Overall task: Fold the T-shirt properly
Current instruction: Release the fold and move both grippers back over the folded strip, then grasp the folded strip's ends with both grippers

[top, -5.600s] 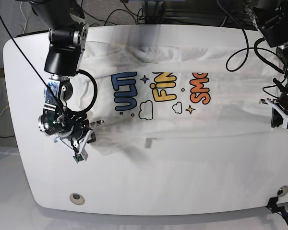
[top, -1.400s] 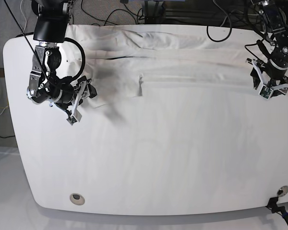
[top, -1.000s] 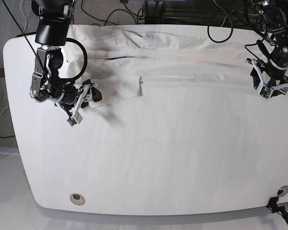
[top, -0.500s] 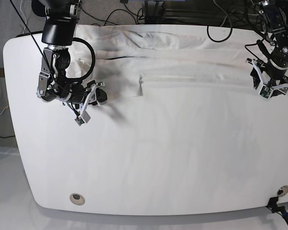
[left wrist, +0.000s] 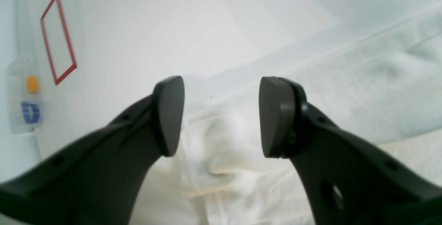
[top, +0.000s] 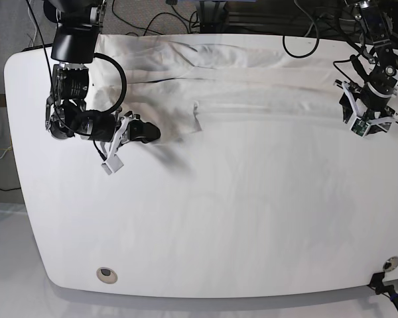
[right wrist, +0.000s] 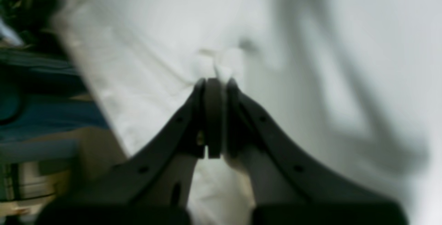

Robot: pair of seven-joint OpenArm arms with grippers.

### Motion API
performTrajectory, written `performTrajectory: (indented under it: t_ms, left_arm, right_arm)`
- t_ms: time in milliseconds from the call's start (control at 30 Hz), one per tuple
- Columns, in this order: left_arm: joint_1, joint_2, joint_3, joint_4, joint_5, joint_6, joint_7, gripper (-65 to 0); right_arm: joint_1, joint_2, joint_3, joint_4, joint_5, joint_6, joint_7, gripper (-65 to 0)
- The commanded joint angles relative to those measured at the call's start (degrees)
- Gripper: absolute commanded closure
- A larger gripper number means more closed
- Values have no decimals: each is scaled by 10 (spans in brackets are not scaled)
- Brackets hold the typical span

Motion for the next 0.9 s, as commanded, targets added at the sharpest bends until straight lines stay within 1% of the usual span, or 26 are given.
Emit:
performTrajectory:
  t_ms: [0,33,100,333,367,433,533,633,700,767,867]
  left_arm:
    - [-4,-8,-4,8,-1,6,-7,-324]
    - [-4,-8,-4,8,-1,6,-7,-324]
    - [-4,-8,-4,8,-1,6,-7,-324]
    - [-6,-8,-4,-22,-1,6,-9,-324]
    - [-6,-8,-4,-22,-1,6,-9,-324]
    - [-6,-8,-4,-22,-1,6,-9,-324]
    - [-6,-8,-3,-22,-1,6,-9,-324]
    - [-6,-8,-3,-23,-1,6,-9,-324]
    - [-6,-8,-3,-23,0,6,-9,-324]
    - [-6,-8,-3,-23,0,6,-9,-324]
    - [-6,-8,-3,-27,-1,6,-9,-324]
  right_arm:
    - [-8,4,1,9,58,4,-8,0]
    - [-17,4,1,9,76,4,-9,0]
    - [-31,4,1,10,90,4,-10,0]
    - [-90,24,1,135,91,4,-12,0]
    - [-99,29,1,146,91,0,-12,0]
    - [-119,33,1,156,92,-19,-12,0]
    - [-153,33,1,176,95,-23,-13,0]
    - [-185,35,1,177,148,-23,-33,0]
    - [-208,50,1,179,170,-24,-36,0]
    - [-227,63,1,179,174,-24,-36,0]
    - [-249,92,1,179,175,-24,-36,0]
